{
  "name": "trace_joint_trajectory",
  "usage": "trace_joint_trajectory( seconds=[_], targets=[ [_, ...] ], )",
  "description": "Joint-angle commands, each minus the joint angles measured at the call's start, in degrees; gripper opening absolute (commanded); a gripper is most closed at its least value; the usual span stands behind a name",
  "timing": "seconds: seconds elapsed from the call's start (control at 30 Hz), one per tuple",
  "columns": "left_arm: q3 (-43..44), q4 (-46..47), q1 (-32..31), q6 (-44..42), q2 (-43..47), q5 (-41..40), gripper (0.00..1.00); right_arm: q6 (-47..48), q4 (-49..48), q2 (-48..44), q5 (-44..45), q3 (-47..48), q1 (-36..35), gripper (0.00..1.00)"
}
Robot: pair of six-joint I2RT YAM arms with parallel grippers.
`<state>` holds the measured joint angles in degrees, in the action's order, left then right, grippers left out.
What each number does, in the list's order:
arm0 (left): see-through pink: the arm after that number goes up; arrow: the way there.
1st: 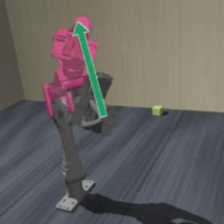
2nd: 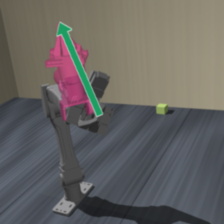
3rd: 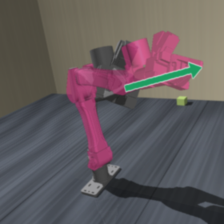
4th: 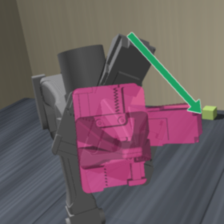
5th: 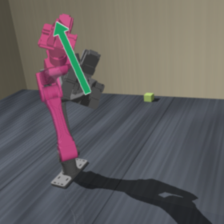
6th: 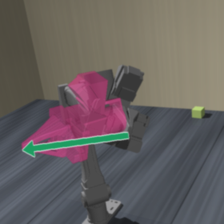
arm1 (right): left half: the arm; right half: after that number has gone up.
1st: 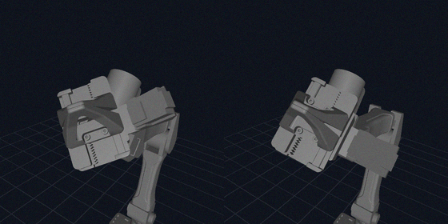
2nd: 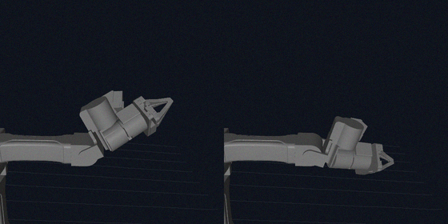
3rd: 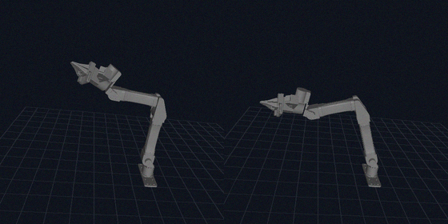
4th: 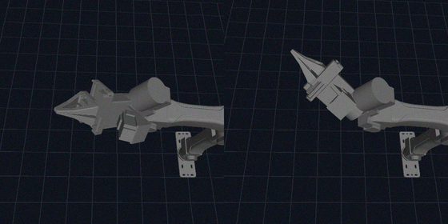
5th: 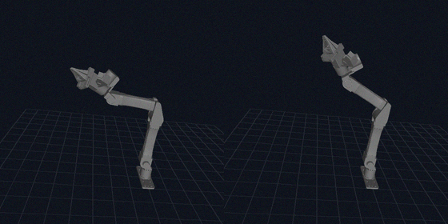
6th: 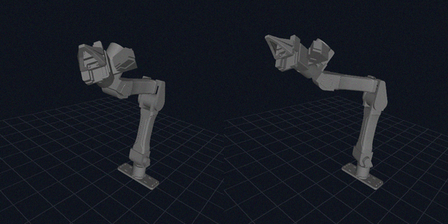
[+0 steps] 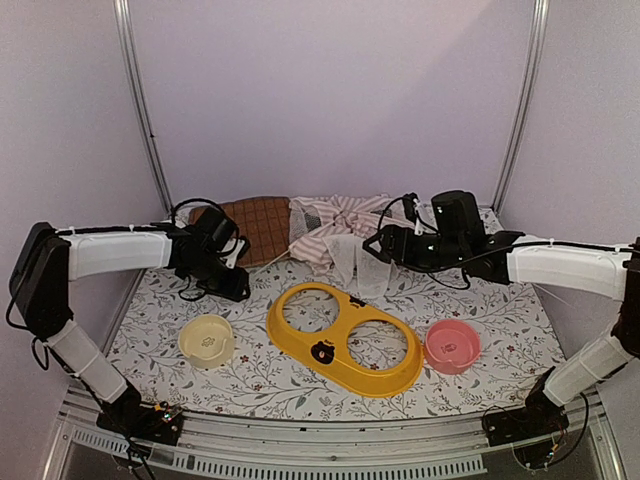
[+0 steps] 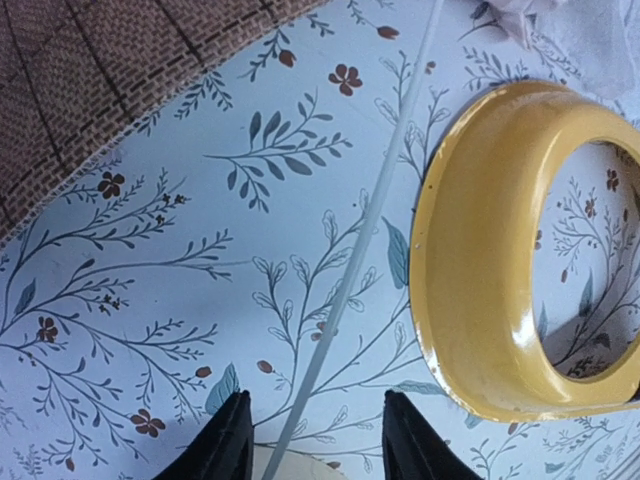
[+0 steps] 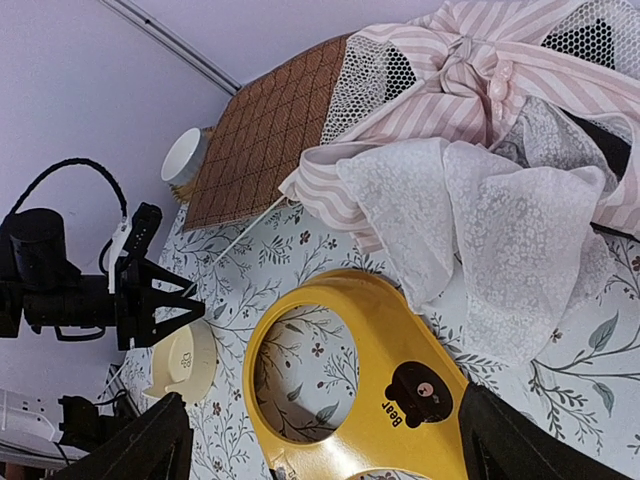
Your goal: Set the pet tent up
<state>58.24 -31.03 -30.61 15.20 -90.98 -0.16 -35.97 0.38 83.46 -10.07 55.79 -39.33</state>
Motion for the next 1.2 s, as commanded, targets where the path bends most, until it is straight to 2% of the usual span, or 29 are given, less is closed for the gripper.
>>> trace_joint_trajectory(
  seconds=[0.0,0.07,0.2,0.33,0.63,0.9,1.17],
  targets=[
    [2.0,-0.1,-0.4,-1.7,-1.1,2.6,0.38,0.8,0.4,-2.5,0.4,-1.3,-0.1,0.94],
    [2.5,0.0,-0.5,-2.0,-1.0,3.8,0.26,0.8,0.5,-2.8,0.5,-1.5,-0.1,0.94],
    [3.8,0.6,-0.8,-2.5,-0.5,7.1,0.09,0.3,0.2,-3.1,-0.1,-1.9,-0.2,0.94],
    [5.3,2.2,-1.6,-1.2,-0.2,12.0,0.00,-0.4,-0.4,-3.2,0.6,-2.6,-2.1,0.94],
    [6.6,10.8,-4.5,7.1,-0.5,18.4,0.00,-5.7,-9.0,-0.2,3.4,-4.4,-13.3,0.93],
    [7.5,17.8,-7.1,13.0,-1.9,18.1,0.00,-10.5,-17.6,7.6,3.4,-1.7,-24.0,0.92],
    [6.3,21.6,-10.5,14.6,-3.0,17.3,0.00,-12.9,-24.4,16.9,1.6,1.6,-33.6,0.89]
  ],
)
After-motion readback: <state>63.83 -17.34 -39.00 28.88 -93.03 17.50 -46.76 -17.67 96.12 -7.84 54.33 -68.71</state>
